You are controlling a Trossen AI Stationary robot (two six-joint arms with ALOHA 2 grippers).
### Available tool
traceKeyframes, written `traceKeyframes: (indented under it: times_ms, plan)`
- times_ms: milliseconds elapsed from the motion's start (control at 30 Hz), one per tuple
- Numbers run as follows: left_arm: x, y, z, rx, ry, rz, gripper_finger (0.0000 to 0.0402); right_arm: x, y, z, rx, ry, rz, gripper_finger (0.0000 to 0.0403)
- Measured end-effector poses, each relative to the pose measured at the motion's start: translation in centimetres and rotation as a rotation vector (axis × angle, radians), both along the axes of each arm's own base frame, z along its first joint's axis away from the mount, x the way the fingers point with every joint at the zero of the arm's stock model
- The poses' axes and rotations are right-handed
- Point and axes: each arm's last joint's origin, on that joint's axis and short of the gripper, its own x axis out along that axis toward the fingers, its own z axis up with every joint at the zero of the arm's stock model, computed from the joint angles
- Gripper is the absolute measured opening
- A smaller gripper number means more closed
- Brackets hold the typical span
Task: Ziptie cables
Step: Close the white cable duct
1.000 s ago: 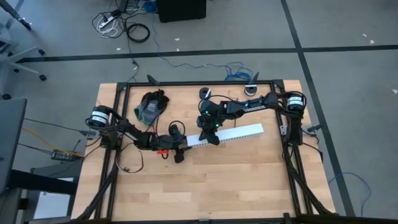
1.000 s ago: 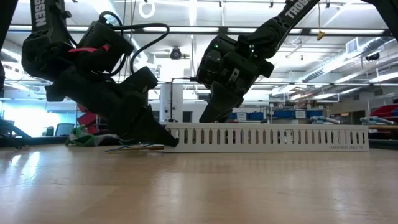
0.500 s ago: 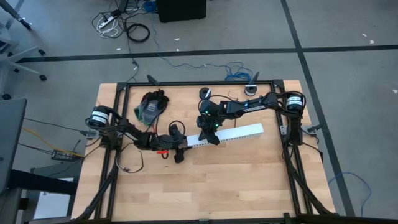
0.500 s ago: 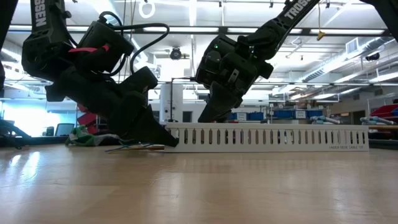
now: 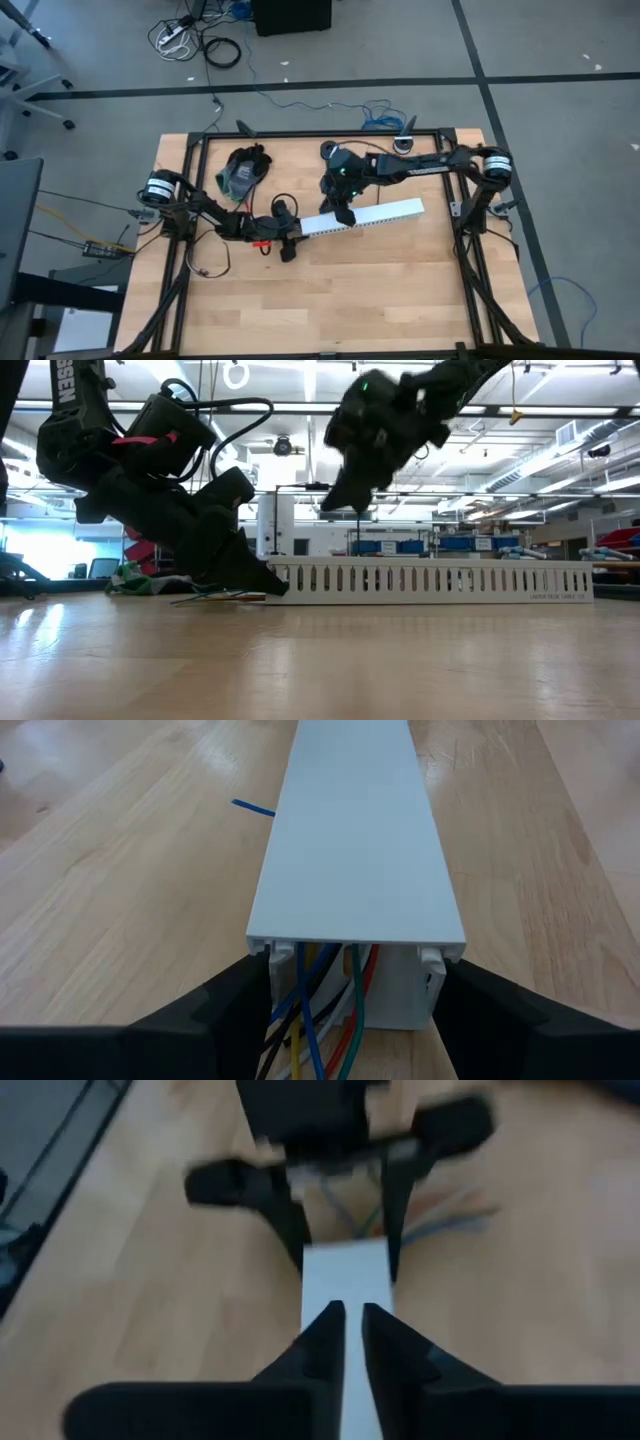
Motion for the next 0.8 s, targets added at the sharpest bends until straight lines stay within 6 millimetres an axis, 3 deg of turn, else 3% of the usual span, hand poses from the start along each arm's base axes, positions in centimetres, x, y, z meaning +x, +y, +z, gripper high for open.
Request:
traceKeyframes:
  times_ms: [233, 367, 600, 800]
  plan:
    - [0.0, 0.0, 0.0, 0.001, 0.001, -0.001, 0.0237, -2.0, 0.1, 5.8, -0.170, -0.157, -0.122, 0.0117]
    - [0.0, 0.0, 0.0, 0.001, 0.003, -0.004, 0.0237, -3.5, 0.2, 8.0, -0.204, -0.178, -0.204, 0.0159]
    - [-0.7, 0.3, 0.7, 0.042, 0.098, -0.047, 0.0237, -8.0, 1.2, 11.0, -0.213, -0.090, -0.256, 0.0174]
    - [-2.3, 2.0, 2.4, 0.094, 0.229, -0.010, 0.0237, -11.9, 2.4, 12.8, -0.277, -0.009, -0.374, 0.0168]
